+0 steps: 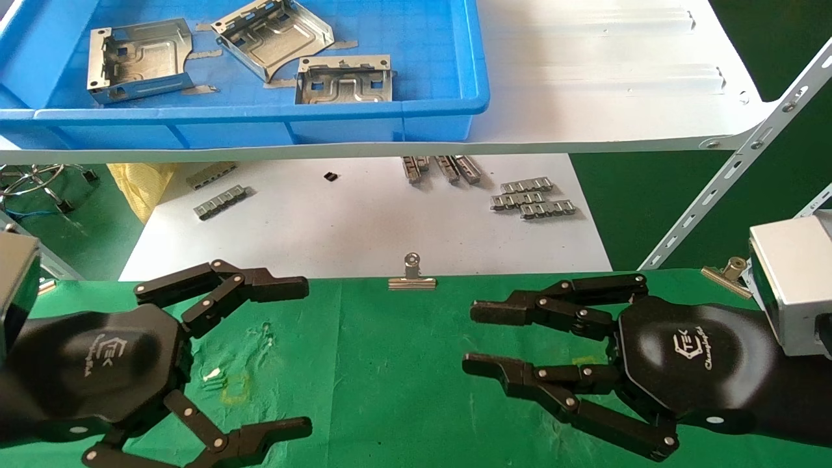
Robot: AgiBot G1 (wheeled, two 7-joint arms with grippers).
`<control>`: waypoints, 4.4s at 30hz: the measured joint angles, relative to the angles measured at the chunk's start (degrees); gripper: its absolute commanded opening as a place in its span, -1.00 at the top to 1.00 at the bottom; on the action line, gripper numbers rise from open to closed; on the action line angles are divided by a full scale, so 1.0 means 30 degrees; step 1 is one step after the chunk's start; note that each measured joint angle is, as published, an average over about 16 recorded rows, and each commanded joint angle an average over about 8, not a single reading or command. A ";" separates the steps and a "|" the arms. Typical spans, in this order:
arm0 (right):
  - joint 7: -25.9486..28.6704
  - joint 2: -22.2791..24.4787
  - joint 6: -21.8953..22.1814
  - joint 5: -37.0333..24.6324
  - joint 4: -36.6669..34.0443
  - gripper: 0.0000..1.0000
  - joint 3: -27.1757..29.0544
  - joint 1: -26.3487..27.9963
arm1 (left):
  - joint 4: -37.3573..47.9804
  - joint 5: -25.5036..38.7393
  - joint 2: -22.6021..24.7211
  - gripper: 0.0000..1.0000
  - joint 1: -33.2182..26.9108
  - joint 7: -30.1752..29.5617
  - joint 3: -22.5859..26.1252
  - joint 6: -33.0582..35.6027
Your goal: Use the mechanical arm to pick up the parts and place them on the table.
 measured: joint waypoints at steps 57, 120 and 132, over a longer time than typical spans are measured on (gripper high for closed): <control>-0.0002 0.0001 0.0000 0.0002 -0.0002 1.00 -0.0005 0.0002 | 2.4181 1.3915 1.1559 1.00 -1.9759 0.1712 0.5948 -1.1767; -0.0005 0.0002 0.0002 0.0005 -0.0002 -1.00 -0.0009 0.0003 | 1.4945 0.7220 0.4252 1.00 -1.6272 0.8387 0.5786 0.2145; -0.0005 0.0003 0.0002 0.0006 -0.0002 -1.00 -0.0010 0.0003 | 1.2891 0.5829 0.1091 1.00 -1.1015 1.5659 0.8856 0.1240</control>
